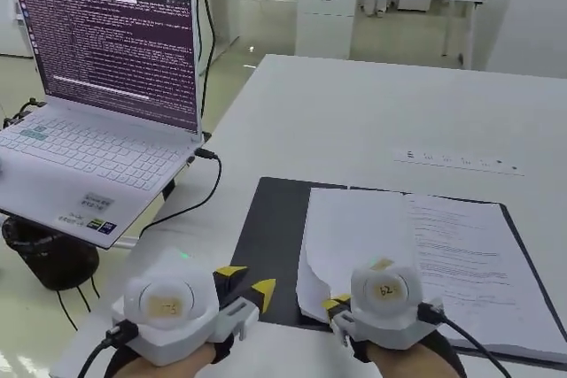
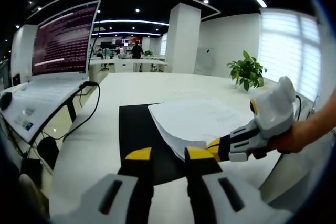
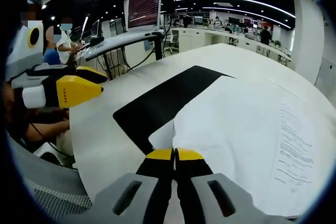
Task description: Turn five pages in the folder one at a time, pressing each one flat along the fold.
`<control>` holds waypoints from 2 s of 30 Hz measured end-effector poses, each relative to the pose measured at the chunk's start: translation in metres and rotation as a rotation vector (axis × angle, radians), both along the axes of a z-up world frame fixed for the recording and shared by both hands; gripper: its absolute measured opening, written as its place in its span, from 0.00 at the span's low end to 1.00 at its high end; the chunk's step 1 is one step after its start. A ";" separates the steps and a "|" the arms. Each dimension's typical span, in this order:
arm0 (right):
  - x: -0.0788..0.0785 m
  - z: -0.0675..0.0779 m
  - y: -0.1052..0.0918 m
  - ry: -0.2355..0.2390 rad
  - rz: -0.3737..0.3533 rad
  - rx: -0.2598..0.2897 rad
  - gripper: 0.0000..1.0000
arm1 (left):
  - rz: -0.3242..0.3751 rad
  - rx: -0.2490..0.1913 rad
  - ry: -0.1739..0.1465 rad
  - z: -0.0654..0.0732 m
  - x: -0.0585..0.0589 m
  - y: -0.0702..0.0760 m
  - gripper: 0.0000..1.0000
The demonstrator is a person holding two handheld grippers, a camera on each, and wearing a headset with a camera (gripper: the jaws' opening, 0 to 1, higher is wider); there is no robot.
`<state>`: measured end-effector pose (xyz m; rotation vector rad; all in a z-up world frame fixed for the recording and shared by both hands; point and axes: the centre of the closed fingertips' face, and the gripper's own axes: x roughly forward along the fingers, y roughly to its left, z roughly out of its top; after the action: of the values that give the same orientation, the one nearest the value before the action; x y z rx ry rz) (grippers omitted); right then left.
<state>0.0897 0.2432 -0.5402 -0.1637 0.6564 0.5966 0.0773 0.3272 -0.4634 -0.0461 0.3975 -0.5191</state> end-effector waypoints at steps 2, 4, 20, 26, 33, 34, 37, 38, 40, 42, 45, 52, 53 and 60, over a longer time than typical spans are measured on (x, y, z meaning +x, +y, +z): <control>0.000 -0.003 0.002 0.000 0.009 -0.012 0.00 | -0.001 0.001 0.006 -0.003 0.000 0.000 0.22; 0.001 -0.006 0.004 0.009 0.013 -0.013 0.00 | -0.007 0.000 0.014 -0.005 -0.001 -0.002 0.22; -0.014 -0.013 0.015 0.057 0.028 0.071 0.12 | -0.050 0.014 0.028 -0.011 0.002 -0.019 0.21; -0.015 0.001 0.009 0.031 0.000 0.149 0.12 | -0.097 0.037 0.038 -0.019 0.008 -0.033 0.22; -0.011 0.024 -0.031 -0.032 -0.100 0.228 0.10 | -0.189 0.083 0.054 -0.037 0.016 -0.063 0.21; -0.009 0.026 -0.037 -0.034 -0.129 0.248 0.09 | -0.200 0.091 0.058 -0.040 0.016 -0.067 0.21; -0.007 0.030 -0.061 -0.049 -0.183 0.257 0.08 | -0.223 0.103 0.066 -0.048 0.019 -0.077 0.22; -0.007 0.031 -0.067 -0.053 -0.196 0.259 0.07 | -0.227 0.106 0.068 -0.050 0.020 -0.079 0.22; -0.006 0.033 -0.081 -0.060 -0.235 0.269 0.06 | -0.238 0.118 0.075 -0.056 0.021 -0.084 0.22; -0.006 0.034 -0.094 -0.061 -0.264 0.272 0.06 | -0.248 0.130 0.073 -0.060 0.022 -0.087 0.22; -0.005 0.038 -0.110 -0.077 -0.312 0.291 0.05 | -0.261 0.161 0.055 -0.069 0.024 -0.091 0.22; -0.003 0.044 -0.139 -0.093 -0.391 0.323 0.00 | -0.258 0.208 0.060 -0.088 0.027 -0.091 0.21; -0.002 0.046 -0.141 -0.095 -0.399 0.331 0.00 | -0.256 0.212 0.062 -0.089 0.027 -0.090 0.21; 0.007 0.048 -0.148 -0.110 -0.413 0.348 0.00 | -0.233 0.207 0.051 -0.093 0.026 -0.087 0.21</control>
<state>0.0968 0.0954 -0.4924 0.2591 0.4525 0.2930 0.1031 0.2404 -0.5567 0.1894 0.5079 -0.7050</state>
